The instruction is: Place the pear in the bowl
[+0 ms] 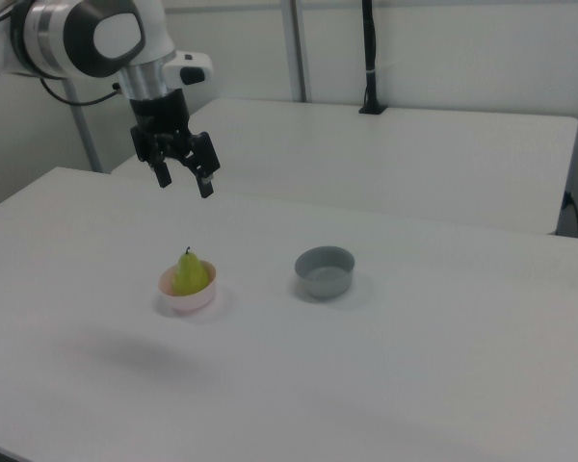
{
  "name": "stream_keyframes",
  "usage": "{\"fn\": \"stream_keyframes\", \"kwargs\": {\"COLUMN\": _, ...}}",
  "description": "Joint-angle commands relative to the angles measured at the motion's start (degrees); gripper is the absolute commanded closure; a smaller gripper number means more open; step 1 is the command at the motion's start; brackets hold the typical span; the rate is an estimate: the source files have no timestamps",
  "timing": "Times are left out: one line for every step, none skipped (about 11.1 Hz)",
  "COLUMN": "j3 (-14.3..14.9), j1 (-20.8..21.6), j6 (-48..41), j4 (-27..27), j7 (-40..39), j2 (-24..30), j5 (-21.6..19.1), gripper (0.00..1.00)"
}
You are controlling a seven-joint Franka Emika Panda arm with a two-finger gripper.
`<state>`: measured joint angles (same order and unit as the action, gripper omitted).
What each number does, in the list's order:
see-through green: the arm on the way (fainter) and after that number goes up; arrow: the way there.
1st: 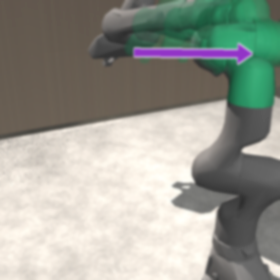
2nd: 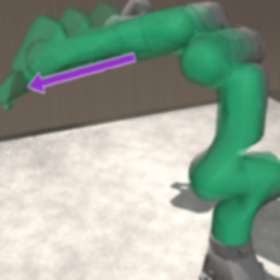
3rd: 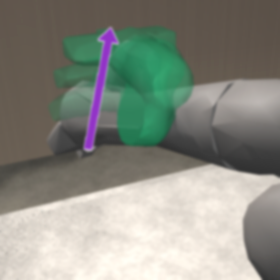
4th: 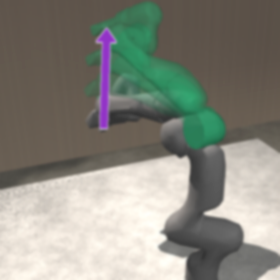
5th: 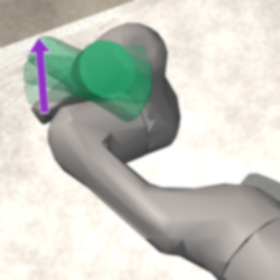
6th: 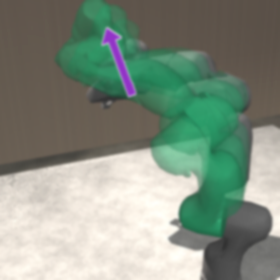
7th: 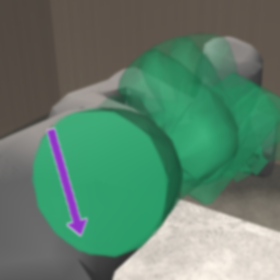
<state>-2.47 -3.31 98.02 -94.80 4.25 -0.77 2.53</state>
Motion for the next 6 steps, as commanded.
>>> {"fn": "stream_keyframes", "kwargs": {"j3": 5.3, "j1": -0.2, "j6": -1.5, "j4": 0.1, "j7": -12.9, "j2": 1.2, "j5": -7.2, "gripper": 0.0}}
{"fn": "stream_keyframes", "kwargs": {"j3": 5.4, "j1": -0.1, "j6": -1.4, "j4": 0.1, "j7": -14.2, "j2": 1.2, "j5": -7.2, "gripper": 0.0}}
{"fn": "stream_keyframes", "kwargs": {"j3": 5.4, "j1": 0.1, "j6": -1.1, "j4": 0.1, "j7": -13.8, "j2": 1.1, "j5": -7.2, "gripper": 0.0}}
{"fn": "stream_keyframes", "kwargs": {"j3": 5.4, "j1": 0.4, "j6": -0.8, "j4": 0.1, "j7": -13.8, "j2": 1.0, "j5": -7.0, "gripper": 0.0}}
{"fn": "stream_keyframes", "kwargs": {"j3": 5.4, "j1": 0.5, "j6": -0.8, "j4": 0.1, "j7": -13.9, "j2": 0.9, "j5": -6.9, "gripper": 0.0}}
{"fn": "stream_keyframes", "kwargs": {"j3": 5.3, "j1": 0.6, "j6": -0.9, "j4": 0.1, "j7": -13.8, "j2": 1.0, "j5": -6.8, "gripper": 0.0}}
